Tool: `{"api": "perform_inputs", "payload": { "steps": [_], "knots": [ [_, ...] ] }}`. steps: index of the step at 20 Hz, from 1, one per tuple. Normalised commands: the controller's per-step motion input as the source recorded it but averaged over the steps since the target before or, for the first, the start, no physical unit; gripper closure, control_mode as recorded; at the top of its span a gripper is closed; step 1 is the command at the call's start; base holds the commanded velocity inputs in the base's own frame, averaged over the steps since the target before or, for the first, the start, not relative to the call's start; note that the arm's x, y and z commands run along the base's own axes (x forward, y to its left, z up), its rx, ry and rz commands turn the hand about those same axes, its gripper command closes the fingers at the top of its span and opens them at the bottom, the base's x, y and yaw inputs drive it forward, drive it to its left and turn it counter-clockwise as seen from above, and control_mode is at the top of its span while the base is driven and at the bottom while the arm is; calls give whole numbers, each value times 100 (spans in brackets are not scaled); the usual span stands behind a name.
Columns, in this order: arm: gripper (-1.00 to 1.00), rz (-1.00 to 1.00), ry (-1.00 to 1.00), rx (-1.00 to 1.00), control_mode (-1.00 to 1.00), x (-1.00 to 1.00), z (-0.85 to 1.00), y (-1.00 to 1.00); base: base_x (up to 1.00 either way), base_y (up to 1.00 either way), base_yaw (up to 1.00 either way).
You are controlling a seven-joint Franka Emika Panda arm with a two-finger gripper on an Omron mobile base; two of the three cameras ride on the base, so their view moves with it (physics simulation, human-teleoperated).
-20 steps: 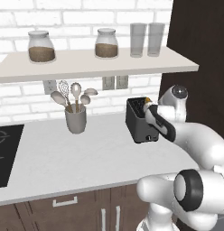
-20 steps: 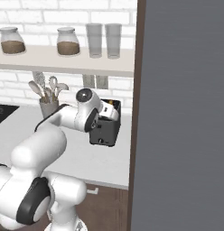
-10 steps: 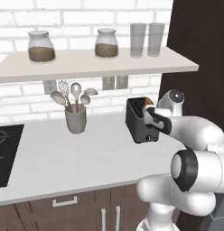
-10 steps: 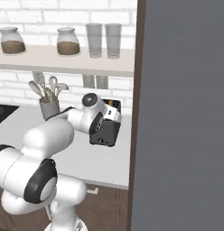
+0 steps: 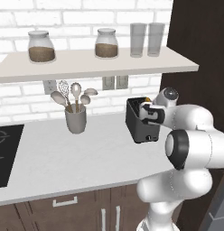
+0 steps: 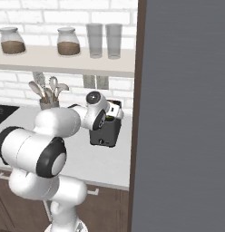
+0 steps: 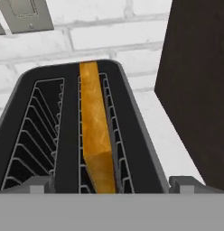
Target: Start the toaster. Once the lever pops up, take the bread to the plate on the dining counter.
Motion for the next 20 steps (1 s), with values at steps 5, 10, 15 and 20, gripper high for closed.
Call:
{"api": "perform_inputs", "payload": {
  "steps": [5,10,15,20],
  "knots": [
    [-100,0,0,0,-100,28,-17,-1,0,0,0],
    [-100,0,0,0,-100,22,-31,0,0,0,0],
    [-100,0,-4,0,-100,22,-18,0,0,0,0],
    [-100,2,-10,0,-100,3,-19,0,0,0,0]
  ]
}}
